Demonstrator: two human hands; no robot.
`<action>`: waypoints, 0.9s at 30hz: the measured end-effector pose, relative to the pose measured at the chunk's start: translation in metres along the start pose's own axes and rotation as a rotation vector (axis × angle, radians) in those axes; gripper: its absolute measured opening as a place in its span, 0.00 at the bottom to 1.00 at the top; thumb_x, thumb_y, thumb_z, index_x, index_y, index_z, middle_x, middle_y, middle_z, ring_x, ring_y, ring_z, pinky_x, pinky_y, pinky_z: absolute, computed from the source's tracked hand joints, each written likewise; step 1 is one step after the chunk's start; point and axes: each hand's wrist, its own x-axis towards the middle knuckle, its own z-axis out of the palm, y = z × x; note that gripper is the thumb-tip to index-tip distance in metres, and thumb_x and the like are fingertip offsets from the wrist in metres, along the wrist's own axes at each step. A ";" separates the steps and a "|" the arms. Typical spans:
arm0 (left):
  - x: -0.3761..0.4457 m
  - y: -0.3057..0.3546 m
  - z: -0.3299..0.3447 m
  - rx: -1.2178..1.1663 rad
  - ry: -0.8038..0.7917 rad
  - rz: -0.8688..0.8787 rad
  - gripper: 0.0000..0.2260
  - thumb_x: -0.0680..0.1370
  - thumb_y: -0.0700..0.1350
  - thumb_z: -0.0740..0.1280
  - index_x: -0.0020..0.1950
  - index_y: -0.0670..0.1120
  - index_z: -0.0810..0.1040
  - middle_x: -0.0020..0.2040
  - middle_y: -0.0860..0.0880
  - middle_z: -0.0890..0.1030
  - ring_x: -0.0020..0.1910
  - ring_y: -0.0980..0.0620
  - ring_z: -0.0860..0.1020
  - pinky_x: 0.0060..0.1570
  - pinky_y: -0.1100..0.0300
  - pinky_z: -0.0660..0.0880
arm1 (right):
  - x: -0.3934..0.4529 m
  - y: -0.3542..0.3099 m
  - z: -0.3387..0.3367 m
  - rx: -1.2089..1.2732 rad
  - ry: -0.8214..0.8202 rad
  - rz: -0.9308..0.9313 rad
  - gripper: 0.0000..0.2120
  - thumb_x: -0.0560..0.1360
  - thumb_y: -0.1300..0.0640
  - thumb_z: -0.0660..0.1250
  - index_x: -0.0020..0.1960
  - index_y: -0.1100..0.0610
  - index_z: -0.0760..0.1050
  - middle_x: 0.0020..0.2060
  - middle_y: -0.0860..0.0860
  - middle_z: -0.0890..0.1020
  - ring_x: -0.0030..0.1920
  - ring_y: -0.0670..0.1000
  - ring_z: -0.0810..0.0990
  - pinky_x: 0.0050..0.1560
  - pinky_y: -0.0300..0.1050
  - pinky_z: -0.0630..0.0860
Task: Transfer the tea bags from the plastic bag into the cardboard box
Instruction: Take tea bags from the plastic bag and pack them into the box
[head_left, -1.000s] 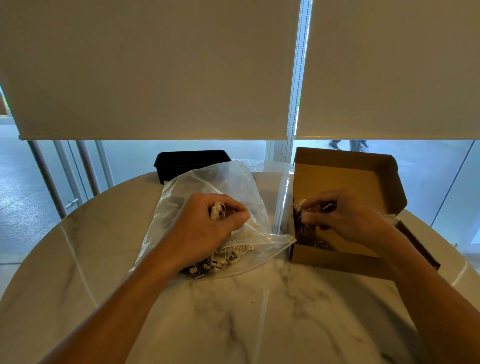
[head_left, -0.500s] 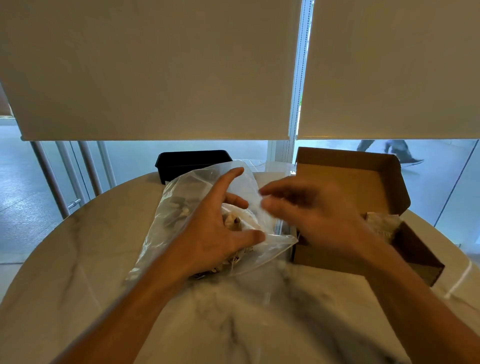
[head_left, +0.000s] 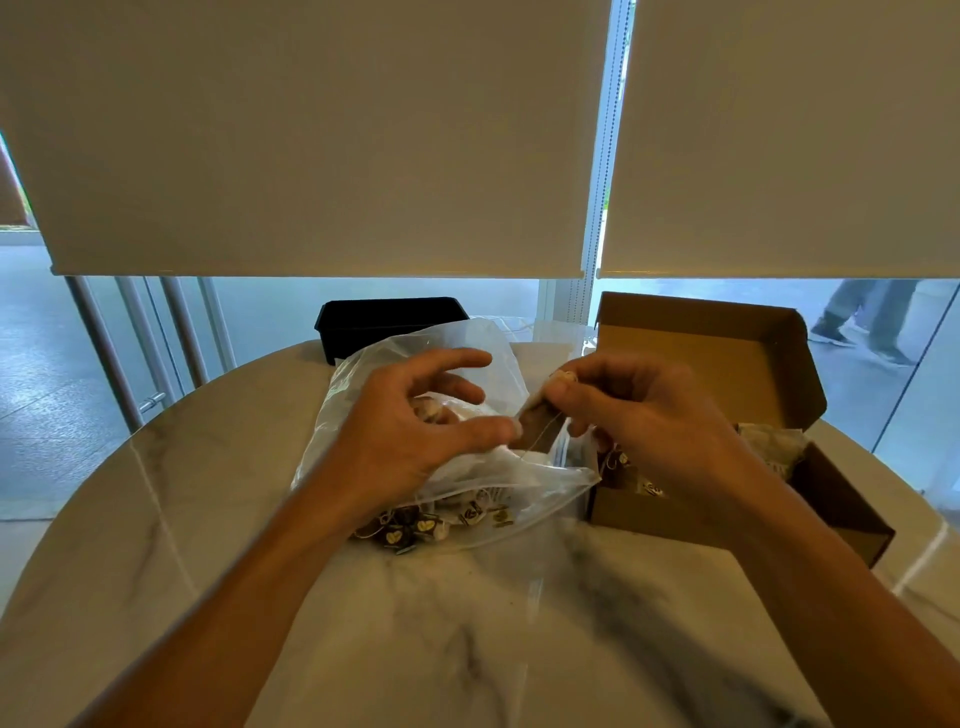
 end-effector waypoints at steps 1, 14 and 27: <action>0.000 0.001 -0.001 -0.013 0.011 -0.007 0.26 0.60 0.60 0.70 0.57 0.56 0.79 0.45 0.57 0.82 0.42 0.61 0.80 0.41 0.69 0.76 | 0.000 0.000 -0.001 0.018 0.020 0.013 0.08 0.67 0.47 0.68 0.42 0.48 0.82 0.38 0.46 0.84 0.35 0.42 0.80 0.32 0.30 0.74; -0.001 0.000 0.007 0.023 0.025 0.132 0.04 0.73 0.47 0.70 0.45 0.52 0.84 0.36 0.56 0.83 0.35 0.55 0.79 0.37 0.67 0.74 | -0.001 0.009 0.006 -0.130 -0.240 0.081 0.14 0.66 0.44 0.70 0.49 0.46 0.80 0.28 0.48 0.78 0.31 0.45 0.76 0.36 0.38 0.75; 0.003 0.007 -0.006 -0.254 0.316 0.109 0.06 0.69 0.52 0.68 0.41 0.54 0.83 0.27 0.56 0.76 0.27 0.59 0.72 0.31 0.64 0.69 | -0.005 0.010 0.001 -0.280 -0.462 0.160 0.04 0.75 0.52 0.68 0.44 0.48 0.81 0.40 0.42 0.83 0.37 0.43 0.81 0.40 0.34 0.77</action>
